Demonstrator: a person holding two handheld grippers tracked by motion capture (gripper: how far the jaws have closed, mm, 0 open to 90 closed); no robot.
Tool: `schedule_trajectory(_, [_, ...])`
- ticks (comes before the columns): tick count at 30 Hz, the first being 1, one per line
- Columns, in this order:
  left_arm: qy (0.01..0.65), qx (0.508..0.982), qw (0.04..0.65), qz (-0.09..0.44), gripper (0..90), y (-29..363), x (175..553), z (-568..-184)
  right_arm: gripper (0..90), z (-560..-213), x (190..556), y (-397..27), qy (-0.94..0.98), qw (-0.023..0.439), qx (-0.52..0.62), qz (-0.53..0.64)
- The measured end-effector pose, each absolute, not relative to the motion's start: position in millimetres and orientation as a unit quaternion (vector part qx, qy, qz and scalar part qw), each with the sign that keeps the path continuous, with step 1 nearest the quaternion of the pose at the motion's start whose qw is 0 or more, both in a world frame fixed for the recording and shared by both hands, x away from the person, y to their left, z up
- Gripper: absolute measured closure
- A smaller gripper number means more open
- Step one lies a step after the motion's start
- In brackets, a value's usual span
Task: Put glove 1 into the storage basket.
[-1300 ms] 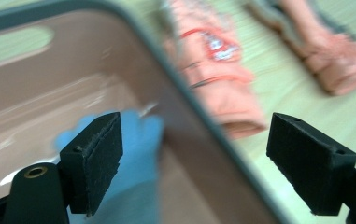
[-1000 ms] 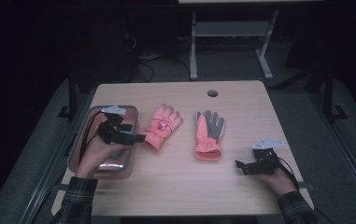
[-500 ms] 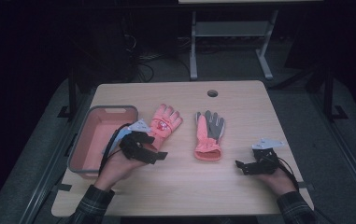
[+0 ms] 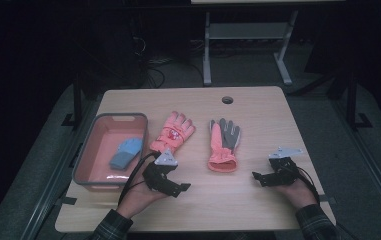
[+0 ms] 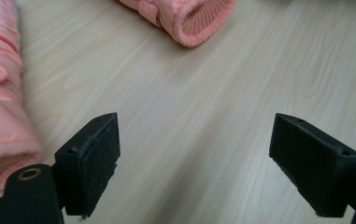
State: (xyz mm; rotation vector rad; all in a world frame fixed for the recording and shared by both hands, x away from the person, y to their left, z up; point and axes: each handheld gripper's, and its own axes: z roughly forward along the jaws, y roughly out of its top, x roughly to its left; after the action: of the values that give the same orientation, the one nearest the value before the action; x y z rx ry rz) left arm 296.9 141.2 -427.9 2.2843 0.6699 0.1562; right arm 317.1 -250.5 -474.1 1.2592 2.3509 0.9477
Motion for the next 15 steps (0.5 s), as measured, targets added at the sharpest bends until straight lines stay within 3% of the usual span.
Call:
schedule_trajectory(5, [0.268,0.887,0.371,0.065,15.0,143,290,-444,26.4,-465,319,-249,0.817,0.14,0.444,0.34])
schedule_trajectory(15, [0.263,0.895,0.349,0.088,13.4,146,285,-461,67.6,-442,326,-234,0.815,0.116,0.425,0.377])
